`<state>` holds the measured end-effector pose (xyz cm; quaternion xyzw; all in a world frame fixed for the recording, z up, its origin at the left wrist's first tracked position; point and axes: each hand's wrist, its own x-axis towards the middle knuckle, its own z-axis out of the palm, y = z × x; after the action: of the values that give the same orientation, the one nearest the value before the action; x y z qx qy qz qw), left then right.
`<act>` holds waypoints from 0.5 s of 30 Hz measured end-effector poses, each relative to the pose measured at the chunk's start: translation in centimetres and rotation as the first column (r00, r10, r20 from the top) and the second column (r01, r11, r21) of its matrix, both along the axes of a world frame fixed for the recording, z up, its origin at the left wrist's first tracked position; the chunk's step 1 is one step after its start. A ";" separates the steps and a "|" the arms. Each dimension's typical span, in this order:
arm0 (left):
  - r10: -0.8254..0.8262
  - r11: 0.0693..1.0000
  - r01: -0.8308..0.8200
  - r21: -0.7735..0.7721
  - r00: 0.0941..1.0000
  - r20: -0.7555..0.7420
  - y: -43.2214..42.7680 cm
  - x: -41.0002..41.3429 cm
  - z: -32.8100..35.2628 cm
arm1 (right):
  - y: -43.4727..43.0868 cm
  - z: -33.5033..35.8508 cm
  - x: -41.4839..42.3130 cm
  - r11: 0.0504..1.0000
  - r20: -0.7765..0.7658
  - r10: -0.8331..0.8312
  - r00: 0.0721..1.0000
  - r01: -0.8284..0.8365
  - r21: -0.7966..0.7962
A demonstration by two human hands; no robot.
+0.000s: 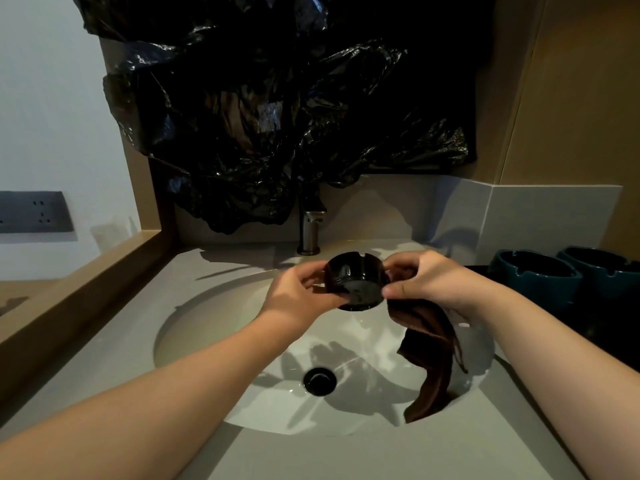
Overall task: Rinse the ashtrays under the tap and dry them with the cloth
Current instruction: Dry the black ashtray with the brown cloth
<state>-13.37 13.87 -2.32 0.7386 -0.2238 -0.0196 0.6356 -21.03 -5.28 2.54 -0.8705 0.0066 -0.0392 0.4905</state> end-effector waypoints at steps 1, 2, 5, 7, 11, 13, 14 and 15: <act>0.053 0.998 -0.054 0.030 0.997 0.049 0.1 0.1 0.0 | 0.0 -0.3 0.4 0.988 0.001 -0.080 0.997 0.079 0.134; 0.090 0.991 -0.100 0.087 0.990 0.106 0.4 0.0 0.1 | 0.0 -0.5 0.7 0.952 -0.010 -0.176 0.984 0.173 0.254; 0.150 0.958 -0.197 0.209 0.963 0.223 0.8 -0.6 0.4 | 0.6 0.3 0.7 0.793 -0.110 -0.344 0.933 0.351 0.498; 0.150 0.946 -0.213 0.243 0.956 0.253 0.8 -0.9 0.4 | 1.7 1.0 0.6 0.728 -0.062 -0.323 0.944 0.290 0.622; 0.168 0.923 -0.252 0.291 0.944 0.284 0.6 -1.2 0.6 | 4.1 0.3 0.6 0.941 0.263 -0.337 0.904 0.336 0.049; 0.182 0.925 -0.264 0.272 0.939 0.291 0.7 -1.3 0.7 | 4.6 -0.3 0.6 0.906 0.472 -0.315 0.823 0.409 -0.108; 0.184 0.929 -0.263 0.261 0.939 0.291 0.6 -1.4 0.7 | 4.6 -0.7 0.6 0.909 0.526 -0.291 0.799 0.402 -0.109; 0.183 0.931 -0.262 0.253 0.937 0.296 0.6 -1.5 0.7 | 4.9 -1.0 0.6 0.919 0.541 -0.259 0.800 0.377 -0.118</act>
<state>-14.86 14.45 -1.60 0.8399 -0.2162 0.1206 0.4829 -20.46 -0.41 1.57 -0.8628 0.0177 -0.3531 0.3613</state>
